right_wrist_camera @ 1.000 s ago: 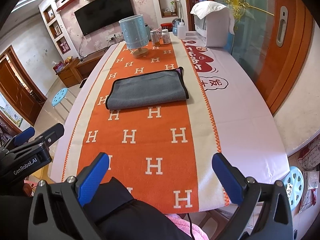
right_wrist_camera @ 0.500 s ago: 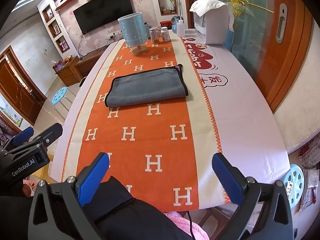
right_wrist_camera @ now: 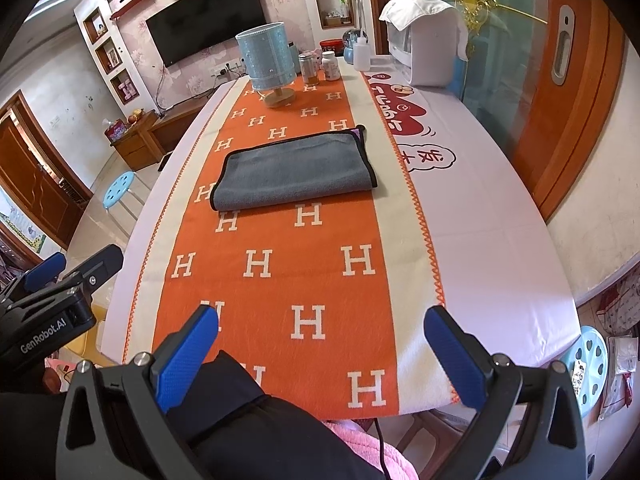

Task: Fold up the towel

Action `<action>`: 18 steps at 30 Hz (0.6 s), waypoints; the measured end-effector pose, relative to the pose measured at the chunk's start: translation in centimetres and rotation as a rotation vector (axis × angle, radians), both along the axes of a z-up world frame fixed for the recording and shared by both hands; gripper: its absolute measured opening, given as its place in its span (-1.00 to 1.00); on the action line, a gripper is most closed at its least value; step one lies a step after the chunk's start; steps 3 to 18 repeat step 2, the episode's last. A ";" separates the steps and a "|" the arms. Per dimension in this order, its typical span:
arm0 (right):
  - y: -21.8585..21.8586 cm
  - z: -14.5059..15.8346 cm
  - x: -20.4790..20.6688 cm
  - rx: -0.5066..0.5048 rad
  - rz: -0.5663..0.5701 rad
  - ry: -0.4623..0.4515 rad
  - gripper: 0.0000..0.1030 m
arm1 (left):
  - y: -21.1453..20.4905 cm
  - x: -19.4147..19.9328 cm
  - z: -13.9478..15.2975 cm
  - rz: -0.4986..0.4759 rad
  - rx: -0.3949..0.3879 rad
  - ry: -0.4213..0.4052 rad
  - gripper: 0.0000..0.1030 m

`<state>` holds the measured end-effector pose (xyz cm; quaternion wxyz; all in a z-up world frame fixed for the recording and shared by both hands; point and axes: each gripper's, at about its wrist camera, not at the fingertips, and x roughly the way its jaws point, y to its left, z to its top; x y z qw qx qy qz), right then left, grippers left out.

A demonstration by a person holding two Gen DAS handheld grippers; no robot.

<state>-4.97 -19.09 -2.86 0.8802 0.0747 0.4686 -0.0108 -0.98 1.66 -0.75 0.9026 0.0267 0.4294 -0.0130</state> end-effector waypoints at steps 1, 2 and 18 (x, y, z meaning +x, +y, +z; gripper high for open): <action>0.0 0.0 0.0 0.000 0.000 0.000 1.00 | 0.0 -0.1 -0.1 -0.001 -0.001 0.002 0.99; 0.0 -0.1 -0.1 0.000 -0.001 0.002 1.00 | 0.0 -0.2 -0.2 -0.002 -0.001 0.002 0.99; 0.0 -0.1 -0.1 0.000 -0.001 0.002 1.00 | 0.0 -0.2 -0.2 -0.002 -0.001 0.002 0.99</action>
